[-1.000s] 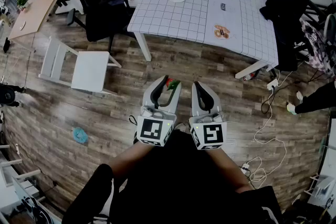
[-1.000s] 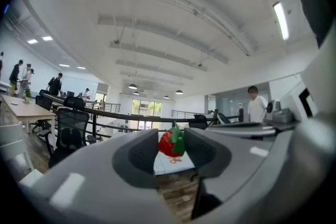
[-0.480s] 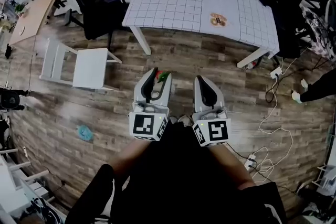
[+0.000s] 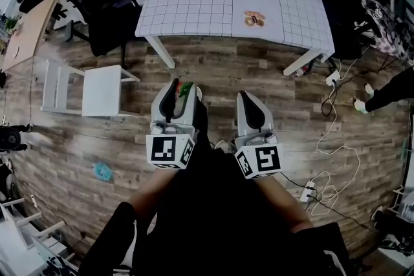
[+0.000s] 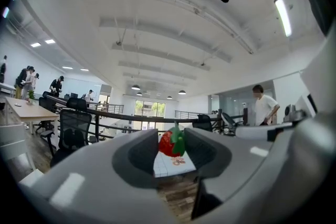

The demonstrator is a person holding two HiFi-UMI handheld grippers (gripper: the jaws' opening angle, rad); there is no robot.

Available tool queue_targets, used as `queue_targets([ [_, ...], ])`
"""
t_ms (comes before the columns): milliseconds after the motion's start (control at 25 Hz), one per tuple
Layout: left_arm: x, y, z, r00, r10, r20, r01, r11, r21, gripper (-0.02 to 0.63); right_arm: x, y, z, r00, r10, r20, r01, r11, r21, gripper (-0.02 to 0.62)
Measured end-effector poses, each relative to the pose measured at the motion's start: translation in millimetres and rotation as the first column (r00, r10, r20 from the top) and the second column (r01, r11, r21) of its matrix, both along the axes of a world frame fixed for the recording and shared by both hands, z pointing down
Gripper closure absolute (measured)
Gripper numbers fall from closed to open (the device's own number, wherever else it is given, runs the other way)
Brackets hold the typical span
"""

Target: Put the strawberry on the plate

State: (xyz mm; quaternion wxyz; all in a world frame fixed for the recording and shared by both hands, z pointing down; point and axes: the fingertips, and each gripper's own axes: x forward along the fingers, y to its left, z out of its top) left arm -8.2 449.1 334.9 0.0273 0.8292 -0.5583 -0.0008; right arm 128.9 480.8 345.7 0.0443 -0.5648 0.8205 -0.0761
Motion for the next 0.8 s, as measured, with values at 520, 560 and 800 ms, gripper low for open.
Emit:
queue_targets([
  [520, -0.7, -123.3, 4.4, 0.998, 0.047, -0.043, -0.047, 0.999, -0.002, 0.453, 7.4, -117.4, 11.9, 0.997, 0.045, -0.056, -0.047, 0.998, -0.037, 0.598],
  [560, -4.3, -138.0, 5.5, 0.998, 0.044, -0.045, -0.044, 0.999, -0.003, 0.453, 4.3, -131.2, 13.8, 0.997, 0.042, -0.060, -0.045, 0.998, -0.040, 0.598],
  [800, -31.1, -233.2, 0.7, 0.997, 0.028, -0.075, -0.029, 0.999, -0.020, 0.451, -22.4, -229.9, 17.5, 0.997, 0.011, -0.083, -0.017, 0.997, -0.078, 0.598],
])
